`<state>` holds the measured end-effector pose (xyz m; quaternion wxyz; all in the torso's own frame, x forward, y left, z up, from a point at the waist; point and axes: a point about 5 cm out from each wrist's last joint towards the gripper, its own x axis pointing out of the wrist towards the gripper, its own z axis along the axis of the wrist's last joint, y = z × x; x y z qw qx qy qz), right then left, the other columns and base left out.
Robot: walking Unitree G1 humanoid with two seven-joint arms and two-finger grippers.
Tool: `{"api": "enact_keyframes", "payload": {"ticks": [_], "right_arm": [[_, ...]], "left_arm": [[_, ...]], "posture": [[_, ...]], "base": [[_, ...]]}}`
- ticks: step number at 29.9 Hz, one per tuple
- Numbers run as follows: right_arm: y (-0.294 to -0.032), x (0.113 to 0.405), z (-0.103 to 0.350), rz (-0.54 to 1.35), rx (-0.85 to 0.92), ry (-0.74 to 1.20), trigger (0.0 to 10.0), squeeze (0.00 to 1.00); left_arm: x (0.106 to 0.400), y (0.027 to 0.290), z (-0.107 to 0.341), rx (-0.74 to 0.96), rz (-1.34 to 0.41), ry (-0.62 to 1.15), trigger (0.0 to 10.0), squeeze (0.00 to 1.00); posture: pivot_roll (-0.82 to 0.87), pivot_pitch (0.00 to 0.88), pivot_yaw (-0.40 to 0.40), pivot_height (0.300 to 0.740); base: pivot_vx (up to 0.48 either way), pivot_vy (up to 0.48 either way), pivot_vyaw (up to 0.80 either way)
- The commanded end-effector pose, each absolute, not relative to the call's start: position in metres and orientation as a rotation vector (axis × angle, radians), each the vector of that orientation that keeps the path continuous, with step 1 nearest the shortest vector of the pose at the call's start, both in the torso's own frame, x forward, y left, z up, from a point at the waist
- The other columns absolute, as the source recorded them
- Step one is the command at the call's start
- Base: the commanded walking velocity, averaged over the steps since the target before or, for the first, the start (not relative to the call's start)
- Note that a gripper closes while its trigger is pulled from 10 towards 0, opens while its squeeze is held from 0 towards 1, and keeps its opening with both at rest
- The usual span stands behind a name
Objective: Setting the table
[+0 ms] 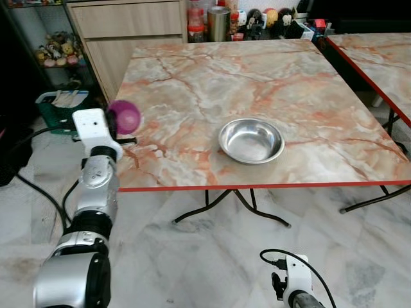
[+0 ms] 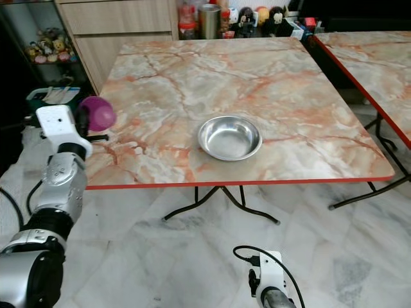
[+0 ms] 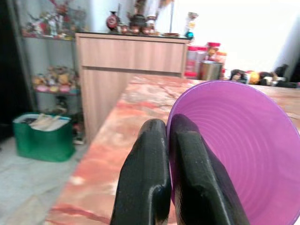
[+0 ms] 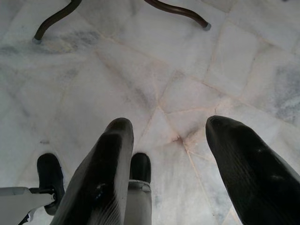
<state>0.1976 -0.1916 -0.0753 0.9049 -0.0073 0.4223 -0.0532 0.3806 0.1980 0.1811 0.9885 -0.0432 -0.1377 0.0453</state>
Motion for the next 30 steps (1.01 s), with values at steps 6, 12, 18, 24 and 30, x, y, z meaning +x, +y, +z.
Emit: {"api": "enact_keyframes", "payload": {"ticks": [6, 12, 18, 24, 30], "right_arm": [[-0.189, 0.194, -0.077, -0.117, -0.004, 0.883, 10.0, 0.00], [-0.190, 0.195, -0.077, -0.121, -0.007, 0.883, 10.0, 0.00], [-0.191, 0.194, -0.077, -0.123, -0.007, 0.884, 10.0, 0.00], [-0.189, 0.193, -0.078, -0.120, -0.008, 0.888, 10.0, 0.00], [-0.188, 0.191, -0.080, -0.117, -0.007, 0.896, 10.0, 0.00]], "left_arm": [[0.383, 0.188, 0.181, -0.150, 0.023, -0.252, 10.0, 0.00], [0.384, 0.188, 0.183, -0.156, 0.021, -0.250, 10.0, 0.00], [0.385, 0.187, 0.185, -0.168, 0.013, -0.249, 10.0, 0.00], [0.385, 0.188, 0.190, -0.164, 0.010, -0.260, 10.0, 0.00], [0.385, 0.187, 0.193, -0.164, 0.003, -0.269, 10.0, 0.00]], "posture": [[-0.03, 0.040, 0.037, 0.740], [-0.04, 0.050, 0.033, 0.740], [-0.03, 0.055, 0.033, 0.740], [-0.03, 0.061, 0.033, 0.740], [-0.03, 0.061, 0.033, 0.740]], "base": [[0.347, 0.000, 0.00], [0.358, 0.000, 0.00], [0.386, 0.000, 0.00], [0.480, 0.000, 0.00], [0.480, 0.000, 0.00]]}}
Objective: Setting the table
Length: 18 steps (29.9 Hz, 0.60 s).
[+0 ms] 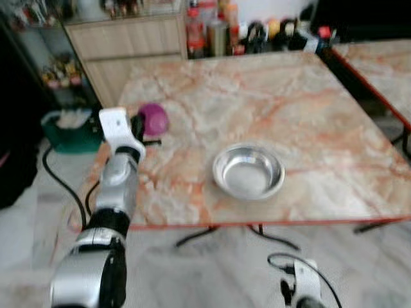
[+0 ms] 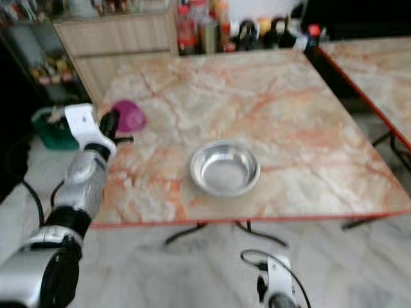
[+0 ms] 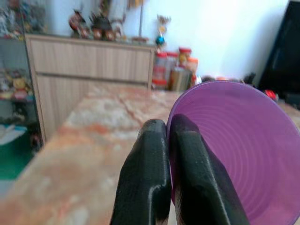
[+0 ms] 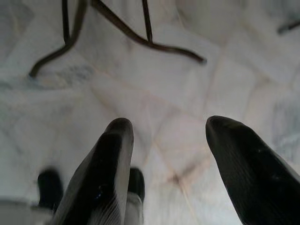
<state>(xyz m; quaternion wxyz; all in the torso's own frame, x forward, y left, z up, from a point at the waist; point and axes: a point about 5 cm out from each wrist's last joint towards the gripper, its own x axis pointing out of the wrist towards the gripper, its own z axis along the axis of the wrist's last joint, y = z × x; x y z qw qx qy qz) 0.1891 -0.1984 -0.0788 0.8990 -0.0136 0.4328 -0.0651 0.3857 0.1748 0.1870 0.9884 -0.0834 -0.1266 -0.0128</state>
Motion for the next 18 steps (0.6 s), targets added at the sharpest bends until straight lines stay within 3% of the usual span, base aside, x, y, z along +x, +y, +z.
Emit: {"api": "enact_keyframes", "payload": {"ticks": [1, 8, 18], "right_arm": [[-0.188, 0.190, -0.080, -0.117, -0.007, 0.896, 10.0, 0.00], [-0.188, 0.186, -0.082, -0.116, -0.006, 0.910, 10.0, 0.00], [-0.185, 0.177, -0.086, -0.119, 0.005, 0.937, 10.0, 0.00]], "left_arm": [[0.385, 0.187, 0.193, -0.165, 0.002, -0.269, 10.0, 0.00], [0.387, 0.183, 0.200, -0.162, -0.026, -0.277, 10.0, 0.00], [0.399, 0.170, 0.215, -0.110, -0.153, -0.144, 10.0, 0.00]], "posture": [[-0.03, 0.072, 0.034, 0.740], [-0.03, 0.075, 0.036, 0.740], [-0.03, 0.078, 0.044, 0.740]], "base": [[0.480, 0.000, 0.00], [0.449, 0.000, 0.00], [0.000, 0.000, 0.00]]}}
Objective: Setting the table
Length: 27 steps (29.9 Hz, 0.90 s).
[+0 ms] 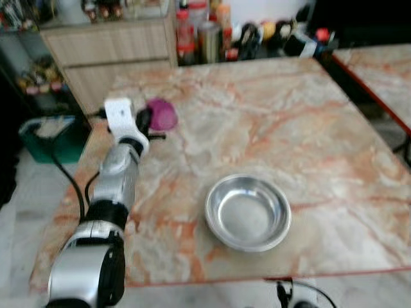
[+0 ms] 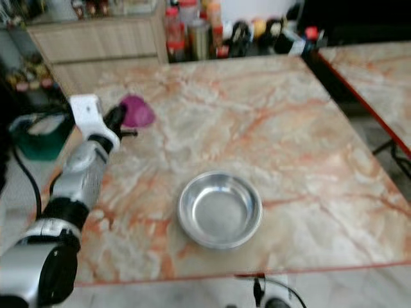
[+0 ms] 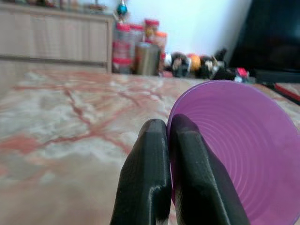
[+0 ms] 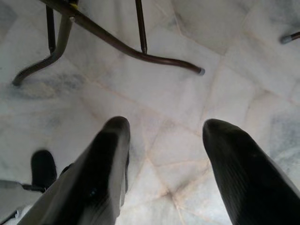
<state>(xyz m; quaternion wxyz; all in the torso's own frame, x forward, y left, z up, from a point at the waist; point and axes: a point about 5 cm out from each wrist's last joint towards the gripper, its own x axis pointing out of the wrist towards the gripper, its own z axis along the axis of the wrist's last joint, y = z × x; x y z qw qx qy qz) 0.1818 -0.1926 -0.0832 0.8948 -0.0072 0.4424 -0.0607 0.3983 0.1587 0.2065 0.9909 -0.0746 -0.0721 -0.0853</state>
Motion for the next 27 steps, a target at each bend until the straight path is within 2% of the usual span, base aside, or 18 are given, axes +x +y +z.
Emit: {"api": "enact_keyframes", "payload": {"ticks": [1, 11, 17, 27], "right_arm": [[-0.185, 0.177, -0.087, -0.119, 0.006, 0.938, 10.0, 0.00], [-0.184, 0.175, -0.088, -0.122, 0.016, 0.945, 10.0, 0.00], [-0.181, 0.174, -0.089, -0.115, 0.022, 0.955, 10.0, 0.00], [-0.180, 0.168, -0.091, -0.118, 0.024, 0.973, 10.0, 0.00]], "left_arm": [[0.400, 0.169, 0.218, -0.097, -0.164, -0.141, 10.0, 0.00], [0.409, 0.164, 0.232, -0.042, -0.223, 0.050, 10.0, 0.00], [0.408, 0.148, 0.218, 0.010, -0.327, 0.188, 10.0, 0.00], [0.403, 0.133, 0.206, 0.010, -0.393, 0.263, 10.0, 0.00]], "posture": [[-0.03, 0.074, 0.044, 0.740], [-0.01, 0.079, 0.055, 0.740], [-0.01, 0.080, 0.057, 0.740], [-0.01, 0.090, 0.059, 0.740]], "base": [[0.000, 0.000, 0.00], [0.000, 0.000, 0.00], [0.000, 0.000, 0.00], [0.000, 0.000, 0.00]]}}
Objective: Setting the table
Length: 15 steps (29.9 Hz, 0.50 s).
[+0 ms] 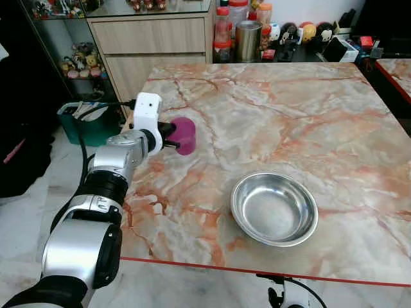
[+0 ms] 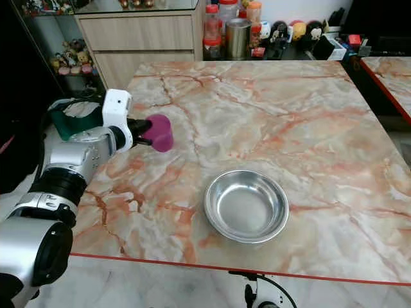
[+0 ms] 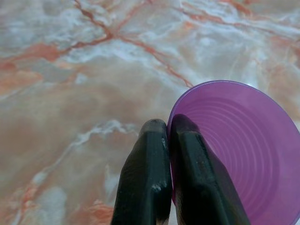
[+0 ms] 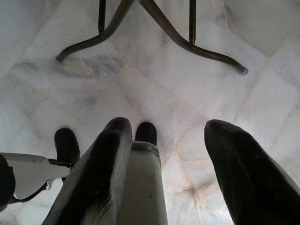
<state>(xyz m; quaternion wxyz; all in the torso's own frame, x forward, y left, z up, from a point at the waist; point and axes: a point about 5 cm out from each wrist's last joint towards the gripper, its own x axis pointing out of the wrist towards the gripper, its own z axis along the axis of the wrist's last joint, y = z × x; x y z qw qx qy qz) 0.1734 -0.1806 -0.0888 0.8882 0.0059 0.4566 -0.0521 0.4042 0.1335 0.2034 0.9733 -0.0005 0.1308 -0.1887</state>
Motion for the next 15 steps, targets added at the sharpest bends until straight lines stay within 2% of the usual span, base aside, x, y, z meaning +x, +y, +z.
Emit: {"api": "enact_keyframes", "payload": {"ticks": [1, 15], "right_arm": [[-0.180, 0.168, -0.091, -0.118, 0.024, 0.973, 10.0, 0.00], [-0.182, 0.169, -0.091, -0.121, 0.027, 0.975, 10.0, 0.00]], "left_arm": [[0.403, 0.133, 0.205, 0.011, -0.395, 0.265, 10.0, 0.00], [0.394, 0.117, 0.196, 0.036, -0.506, 0.307, 10.0, 0.00]], "posture": [[-0.01, 0.090, 0.059, 0.740], [-0.02, 0.086, 0.064, 0.740]], "base": [[0.000, 0.000, 0.00], [0.000, 0.000, 0.00]]}}
